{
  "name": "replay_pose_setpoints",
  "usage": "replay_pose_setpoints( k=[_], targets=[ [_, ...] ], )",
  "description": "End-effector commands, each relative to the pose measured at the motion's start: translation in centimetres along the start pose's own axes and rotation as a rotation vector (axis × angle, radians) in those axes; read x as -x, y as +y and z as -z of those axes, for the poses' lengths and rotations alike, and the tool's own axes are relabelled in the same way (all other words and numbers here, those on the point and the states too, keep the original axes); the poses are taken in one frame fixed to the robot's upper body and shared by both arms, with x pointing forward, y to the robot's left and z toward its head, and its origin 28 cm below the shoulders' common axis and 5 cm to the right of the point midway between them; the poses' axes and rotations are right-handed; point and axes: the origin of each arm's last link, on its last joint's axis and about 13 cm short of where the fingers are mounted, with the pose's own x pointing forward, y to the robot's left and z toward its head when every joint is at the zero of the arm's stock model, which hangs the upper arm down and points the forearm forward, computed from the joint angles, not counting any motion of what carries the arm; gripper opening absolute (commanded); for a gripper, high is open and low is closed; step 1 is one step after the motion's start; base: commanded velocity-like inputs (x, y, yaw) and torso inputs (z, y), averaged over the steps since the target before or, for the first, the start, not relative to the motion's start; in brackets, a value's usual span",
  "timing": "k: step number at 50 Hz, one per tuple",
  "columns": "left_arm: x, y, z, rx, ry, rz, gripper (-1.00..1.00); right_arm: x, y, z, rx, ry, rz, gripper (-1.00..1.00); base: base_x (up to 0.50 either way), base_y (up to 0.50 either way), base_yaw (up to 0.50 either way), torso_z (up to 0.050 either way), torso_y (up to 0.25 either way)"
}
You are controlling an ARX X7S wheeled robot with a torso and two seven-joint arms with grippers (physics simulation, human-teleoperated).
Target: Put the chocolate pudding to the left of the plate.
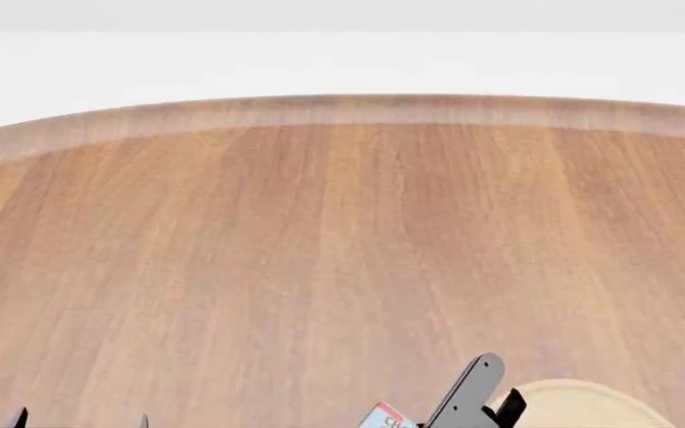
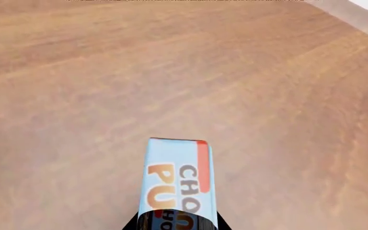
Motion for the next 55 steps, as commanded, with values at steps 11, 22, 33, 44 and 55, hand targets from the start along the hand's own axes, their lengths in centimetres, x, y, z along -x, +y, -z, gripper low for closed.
replay_pose_setpoints(
  k=[11, 22, 33, 44, 55],
  targets=[
    [0.0, 0.0, 0.1, -0.001, 0.000, 0.002, 1.00, 0.0, 1.5, 1.7, 0.019, 0.092, -0.039, 1.00, 0.00, 0.00, 0.00, -0.001, 0.000],
    [0.1, 0.0, 0.0, -0.002, -0.001, 0.002, 1.00, 3.3, 0.1, -2.6, 0.089, -0.042, 0.029, 1.00, 0.00, 0.00, 0.00, -0.001, 0.000],
    [0.0, 0.0, 0.0, -0.003, -0.002, 0.001, 1.00, 13.4, 2.9, -11.9, 0.309, -0.344, 0.097, 1.00, 0.00, 0.00, 0.00, 0.000, 0.000],
    [0.1, 0.0, 0.0, -0.003, -0.004, 0.001, 1.00, 18.8, 8.1, -14.6, 0.474, -0.520, 0.114, 1.00, 0.00, 0.00, 0.00, 0.000, 0.000],
    [0.3, 0.5, -0.8, 0.000, -0.046, -0.039, 1.00, 13.8, 10.4, -11.3, 0.322, -0.647, 1.114, 1.00, 0.00, 0.00, 0.00, 0.000, 0.000]
  ],
)
